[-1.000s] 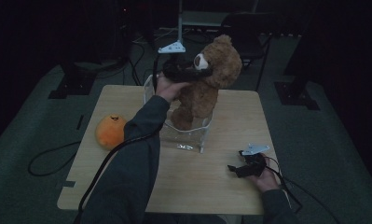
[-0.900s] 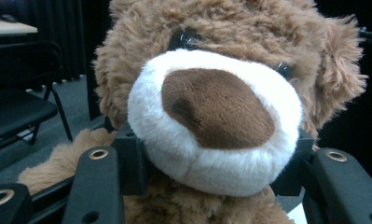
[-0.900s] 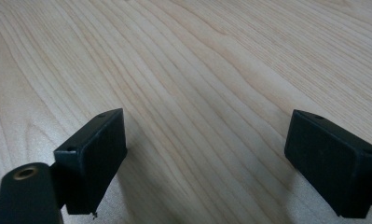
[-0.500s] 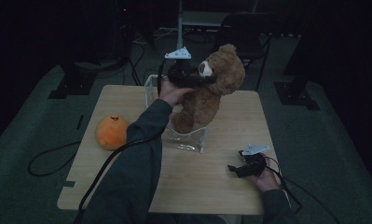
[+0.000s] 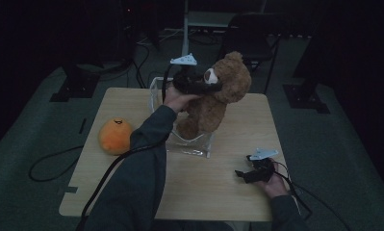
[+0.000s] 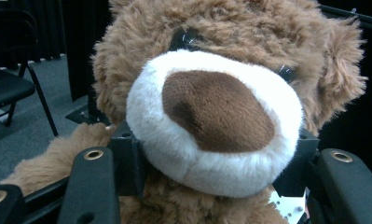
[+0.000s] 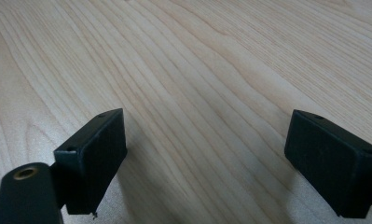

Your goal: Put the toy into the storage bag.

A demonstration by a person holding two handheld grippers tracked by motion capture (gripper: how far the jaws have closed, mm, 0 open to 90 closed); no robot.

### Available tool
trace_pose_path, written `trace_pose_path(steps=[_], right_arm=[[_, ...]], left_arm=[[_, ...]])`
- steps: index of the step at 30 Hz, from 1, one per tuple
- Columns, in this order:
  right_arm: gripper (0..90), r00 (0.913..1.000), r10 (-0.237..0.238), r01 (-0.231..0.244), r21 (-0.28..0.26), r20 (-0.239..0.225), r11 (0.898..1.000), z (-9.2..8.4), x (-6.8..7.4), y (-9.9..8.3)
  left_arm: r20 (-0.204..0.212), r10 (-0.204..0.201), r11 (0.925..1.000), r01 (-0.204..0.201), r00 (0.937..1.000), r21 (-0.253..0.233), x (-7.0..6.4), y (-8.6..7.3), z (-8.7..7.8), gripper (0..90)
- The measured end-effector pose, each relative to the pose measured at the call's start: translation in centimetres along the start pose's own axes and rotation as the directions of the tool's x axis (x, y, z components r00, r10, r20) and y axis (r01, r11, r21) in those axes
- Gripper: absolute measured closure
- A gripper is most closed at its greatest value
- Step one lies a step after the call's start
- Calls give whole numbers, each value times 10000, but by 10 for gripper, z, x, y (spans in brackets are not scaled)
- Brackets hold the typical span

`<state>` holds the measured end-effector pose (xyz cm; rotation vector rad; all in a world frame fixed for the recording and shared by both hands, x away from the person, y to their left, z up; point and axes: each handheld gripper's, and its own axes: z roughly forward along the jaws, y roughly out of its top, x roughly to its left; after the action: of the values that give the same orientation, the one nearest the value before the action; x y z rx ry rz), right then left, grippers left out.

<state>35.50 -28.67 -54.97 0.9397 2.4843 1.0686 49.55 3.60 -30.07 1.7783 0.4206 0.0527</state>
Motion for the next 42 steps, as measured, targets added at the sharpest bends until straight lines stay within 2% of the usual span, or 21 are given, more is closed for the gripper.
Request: trace_pose_path(steps=[13,14,16,20,23,27,29,35,38,39,42], right_arm=[[121,10000,3,-3,1,0,10000,0,0,0],[120,10000,6,-6,2,0,10000,0,0,0],[121,10000,4,-4,0,0,10000,0,0,0],[121,10000,1,-1,3,4,10000,0,0,0],[121,10000,7,-7,5,7,10000,0,0,0],[121,10000,7,-7,3,6,10000,0,0,0],[121,10000,1,-1,2,7,10000,0,0,0],[121,10000,2,-2,3,6,10000,0,0,0],[121,10000,14,-14,8,2,10000,0,0,0],[121,10000,8,-8,7,3,10000,0,0,0],[121,10000,9,-9,7,2,10000,0,0,0]], left_arm=[[175,-337,9990,332,9993,305,4,-13,-1,371],[180,-463,9984,457,9988,322,4,-13,-2,361],[332,-752,9970,745,9966,225,7,-14,-3,328],[507,-1083,9941,1087,9928,-39,10,-16,-3,270],[436,-1200,9927,1205,9918,-89,11,-17,-2,244],[569,-1528,9865,1556,9866,-500,13,-18,-1,192],[551,-1586,9856,1614,9858,-502,14,-18,0,181],[227,-1603,9869,1606,9868,-128,15,-23,6,182],[-137,-1304,9886,1310,9914,736,13,-25,11,292],[-13,-1216,9891,1213,9926,833,12,-25,12,334],[-149,-1095,9874,1104,9939,1132,10,-23,13,412]])
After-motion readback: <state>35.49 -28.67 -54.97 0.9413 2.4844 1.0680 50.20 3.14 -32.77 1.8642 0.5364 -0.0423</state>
